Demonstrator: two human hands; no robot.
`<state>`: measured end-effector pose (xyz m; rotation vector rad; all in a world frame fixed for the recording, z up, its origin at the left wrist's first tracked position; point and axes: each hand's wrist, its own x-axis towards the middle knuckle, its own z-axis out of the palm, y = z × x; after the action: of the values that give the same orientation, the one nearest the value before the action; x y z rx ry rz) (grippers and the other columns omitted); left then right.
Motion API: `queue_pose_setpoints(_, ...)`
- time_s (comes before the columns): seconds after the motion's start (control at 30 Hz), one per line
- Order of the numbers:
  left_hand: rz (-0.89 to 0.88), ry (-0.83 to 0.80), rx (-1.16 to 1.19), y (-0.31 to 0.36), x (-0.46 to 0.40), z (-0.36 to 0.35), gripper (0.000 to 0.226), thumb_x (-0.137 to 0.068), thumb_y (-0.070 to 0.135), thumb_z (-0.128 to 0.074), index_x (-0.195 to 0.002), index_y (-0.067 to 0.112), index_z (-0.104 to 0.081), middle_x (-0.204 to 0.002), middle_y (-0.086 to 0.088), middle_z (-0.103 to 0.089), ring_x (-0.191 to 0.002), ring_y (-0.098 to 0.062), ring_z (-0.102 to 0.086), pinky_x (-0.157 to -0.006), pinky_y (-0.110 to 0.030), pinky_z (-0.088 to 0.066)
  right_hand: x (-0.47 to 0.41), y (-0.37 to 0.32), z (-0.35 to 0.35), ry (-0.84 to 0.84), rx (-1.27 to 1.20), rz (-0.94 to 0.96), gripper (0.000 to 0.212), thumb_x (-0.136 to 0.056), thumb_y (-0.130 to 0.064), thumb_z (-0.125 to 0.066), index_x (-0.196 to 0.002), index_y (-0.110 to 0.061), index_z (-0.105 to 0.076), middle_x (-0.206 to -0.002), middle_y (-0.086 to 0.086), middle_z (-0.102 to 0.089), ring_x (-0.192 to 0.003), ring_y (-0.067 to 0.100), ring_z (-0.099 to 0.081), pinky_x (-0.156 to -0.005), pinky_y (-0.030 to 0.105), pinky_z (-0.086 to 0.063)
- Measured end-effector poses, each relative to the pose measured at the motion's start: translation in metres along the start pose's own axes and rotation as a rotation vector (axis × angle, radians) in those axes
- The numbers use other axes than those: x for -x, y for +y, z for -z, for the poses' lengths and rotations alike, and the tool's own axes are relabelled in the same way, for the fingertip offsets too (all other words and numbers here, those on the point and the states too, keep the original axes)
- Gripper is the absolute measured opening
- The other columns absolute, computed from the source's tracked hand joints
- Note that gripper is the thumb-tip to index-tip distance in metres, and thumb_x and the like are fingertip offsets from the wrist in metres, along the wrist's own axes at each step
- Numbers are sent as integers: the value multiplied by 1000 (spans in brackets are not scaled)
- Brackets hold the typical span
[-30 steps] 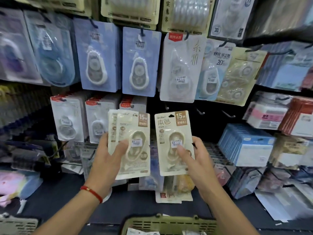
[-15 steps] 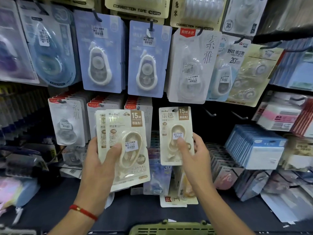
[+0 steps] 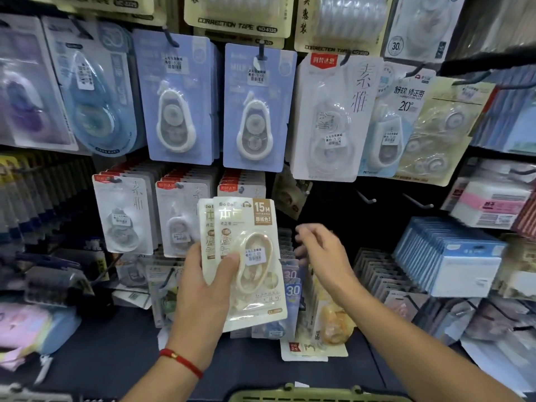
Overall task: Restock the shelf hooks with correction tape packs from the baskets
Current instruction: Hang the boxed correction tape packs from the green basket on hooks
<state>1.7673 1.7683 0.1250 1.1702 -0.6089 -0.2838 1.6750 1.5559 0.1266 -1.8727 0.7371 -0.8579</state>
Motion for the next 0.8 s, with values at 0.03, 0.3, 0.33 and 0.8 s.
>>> queue_pose_setpoints(0.03,13,3,1,-2,0,-2,47,-75,59,-70,-120,45,-67,-119,10,-77,-112,-16,-74,-100,-54,-56,23,-6,3,-65,-96,35,33,-97,-62,-55,-113,-39,-72,-98,-8,-74,-89,15,-72,-77,33,-60)
queue_pose_setpoints(0.3,176,-46,49,-14,6,-21,52,-73,51,-92,-117,35,-69,-115,1,-80,-106,-22,-78,-93,-51,-61,97,-27,10,-190,-225,58,43,-81,-61,-81,-115,-38,-69,-106,-7,-79,-95,20,-76,-83,36,-64)
queue_pose_setpoints(0.33,189,-53,63,-15,6,-21,53,-70,53,-93,-115,37,-70,-116,0,-80,-106,-23,-78,-90,-48,-63,97,-28,12,-192,-251,37,42,-83,-52,-80,-118,-32,-68,-107,-8,-79,-97,18,-77,-83,33,-64)
queue_pose_setpoints(0.8,-9,114,-97,2,-5,-3,41,-84,49,-74,-119,29,-65,-109,13,-79,-97,-9,-77,-77,-29,-63,73,-32,32,36,-305,96,44,-87,-52,-71,-126,-35,-57,-119,-5,-76,-106,17,-76,-90,56,-62)
